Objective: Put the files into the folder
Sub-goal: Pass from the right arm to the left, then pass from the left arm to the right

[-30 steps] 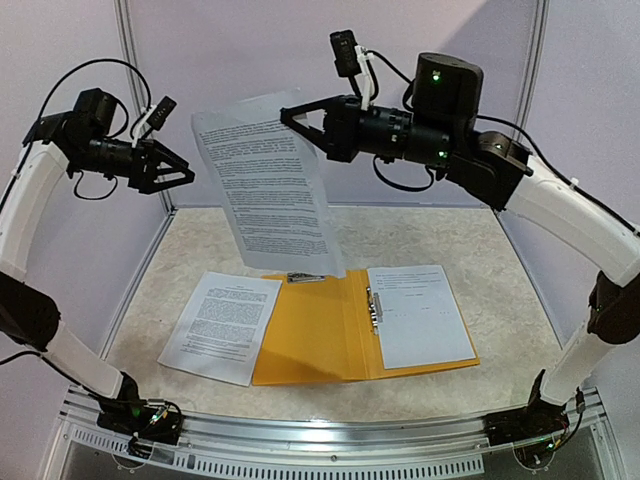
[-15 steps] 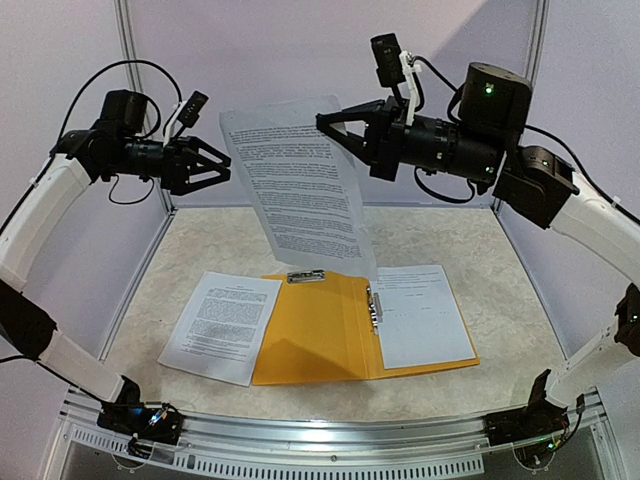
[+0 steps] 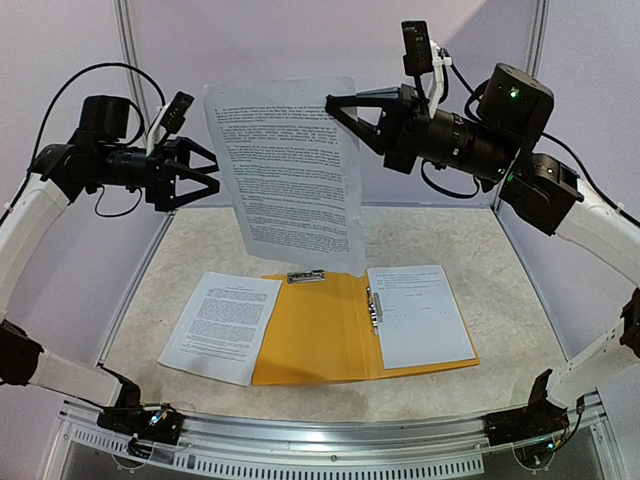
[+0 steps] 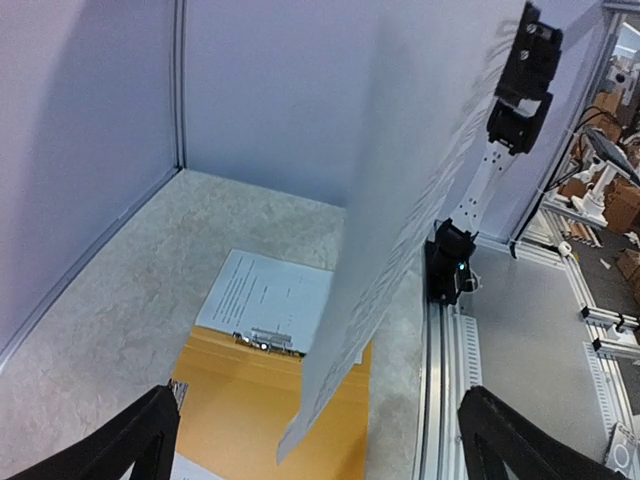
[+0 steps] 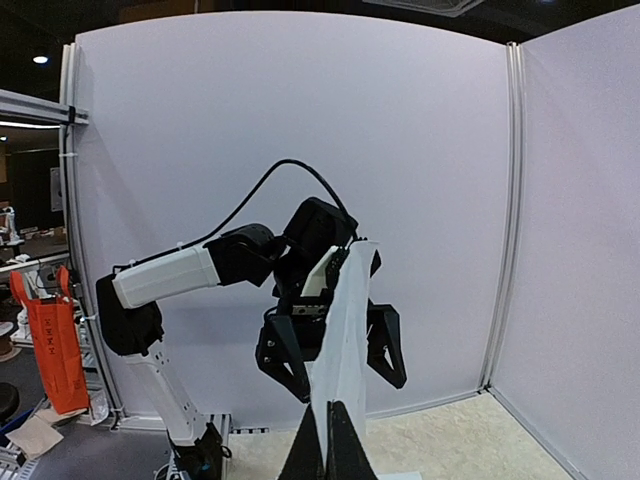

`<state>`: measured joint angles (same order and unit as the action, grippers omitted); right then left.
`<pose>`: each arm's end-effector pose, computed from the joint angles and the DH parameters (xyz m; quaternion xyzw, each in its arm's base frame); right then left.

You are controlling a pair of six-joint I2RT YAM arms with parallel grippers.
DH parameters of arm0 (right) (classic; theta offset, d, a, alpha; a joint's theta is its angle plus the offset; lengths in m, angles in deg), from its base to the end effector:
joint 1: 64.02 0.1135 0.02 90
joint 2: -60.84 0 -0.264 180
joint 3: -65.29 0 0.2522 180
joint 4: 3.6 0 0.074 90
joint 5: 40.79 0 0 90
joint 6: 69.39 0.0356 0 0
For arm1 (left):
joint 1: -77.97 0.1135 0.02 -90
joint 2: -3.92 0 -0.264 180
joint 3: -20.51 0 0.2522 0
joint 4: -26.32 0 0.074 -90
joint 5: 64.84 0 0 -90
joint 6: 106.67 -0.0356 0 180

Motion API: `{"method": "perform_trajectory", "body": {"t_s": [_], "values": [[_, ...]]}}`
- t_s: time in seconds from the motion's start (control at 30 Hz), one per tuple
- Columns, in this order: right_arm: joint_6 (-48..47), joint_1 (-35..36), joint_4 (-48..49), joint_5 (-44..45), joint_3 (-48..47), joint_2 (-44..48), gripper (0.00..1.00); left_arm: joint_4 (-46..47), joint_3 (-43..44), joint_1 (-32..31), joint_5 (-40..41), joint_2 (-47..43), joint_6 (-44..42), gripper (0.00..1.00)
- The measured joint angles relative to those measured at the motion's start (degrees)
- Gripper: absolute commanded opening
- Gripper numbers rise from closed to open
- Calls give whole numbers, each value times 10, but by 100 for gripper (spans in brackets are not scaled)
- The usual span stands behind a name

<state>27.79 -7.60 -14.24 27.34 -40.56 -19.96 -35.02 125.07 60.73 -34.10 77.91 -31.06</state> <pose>0.1604 0.2655 0.5075 -0.3869 0.4846 0.5076 0.5981 0.2235 -0.1014 0.4484 0.4410 0.6605 -0.4404 0.4187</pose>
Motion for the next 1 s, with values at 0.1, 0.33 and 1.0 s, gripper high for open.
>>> {"method": "perform_trajectory", "body": {"t_s": [0.1,0.33,1.0], "values": [[10,-2,17,-17,5,0,0,45,-9,-20,2,-21,24,90],[37,-20,59,-50,18,-1,0,140,-35,-49,8,-19,99,21],[18,-52,62,-34,93,-5,90,230,-4,-61,3,-61,199,0]]}}
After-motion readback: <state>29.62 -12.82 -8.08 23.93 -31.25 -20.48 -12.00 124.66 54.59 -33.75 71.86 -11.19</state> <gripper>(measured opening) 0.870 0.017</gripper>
